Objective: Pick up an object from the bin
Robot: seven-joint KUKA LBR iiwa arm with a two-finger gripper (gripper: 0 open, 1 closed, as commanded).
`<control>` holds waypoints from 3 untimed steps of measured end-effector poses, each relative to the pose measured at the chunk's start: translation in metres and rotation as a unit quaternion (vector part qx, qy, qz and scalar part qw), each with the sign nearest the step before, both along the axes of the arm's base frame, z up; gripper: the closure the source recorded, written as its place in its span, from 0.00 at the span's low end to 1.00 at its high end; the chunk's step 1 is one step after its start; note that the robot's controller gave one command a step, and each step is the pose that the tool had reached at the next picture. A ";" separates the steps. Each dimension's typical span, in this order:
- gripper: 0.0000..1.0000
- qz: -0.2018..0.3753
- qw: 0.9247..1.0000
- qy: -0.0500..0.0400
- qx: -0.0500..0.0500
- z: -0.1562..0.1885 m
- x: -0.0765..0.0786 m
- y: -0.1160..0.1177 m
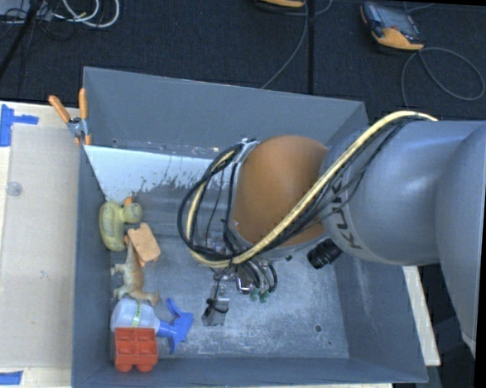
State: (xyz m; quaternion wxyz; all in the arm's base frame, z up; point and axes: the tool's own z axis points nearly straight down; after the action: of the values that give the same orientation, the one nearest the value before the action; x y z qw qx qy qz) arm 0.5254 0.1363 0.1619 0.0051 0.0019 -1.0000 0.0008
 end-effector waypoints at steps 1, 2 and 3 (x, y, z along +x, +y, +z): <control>0.00 -0.002 1.000 -0.004 0.001 0.005 0.002 -0.001; 0.00 0.009 1.000 -0.003 0.000 -0.030 -0.023 0.036; 1.00 0.054 0.999 -0.002 0.001 -0.083 -0.020 0.055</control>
Offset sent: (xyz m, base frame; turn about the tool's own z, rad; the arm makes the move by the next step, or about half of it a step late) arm -0.0380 0.0578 -0.0482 -0.0351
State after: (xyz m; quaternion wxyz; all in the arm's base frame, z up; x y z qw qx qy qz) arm 0.5053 0.1914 0.0784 0.0031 0.0559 -0.9984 0.0005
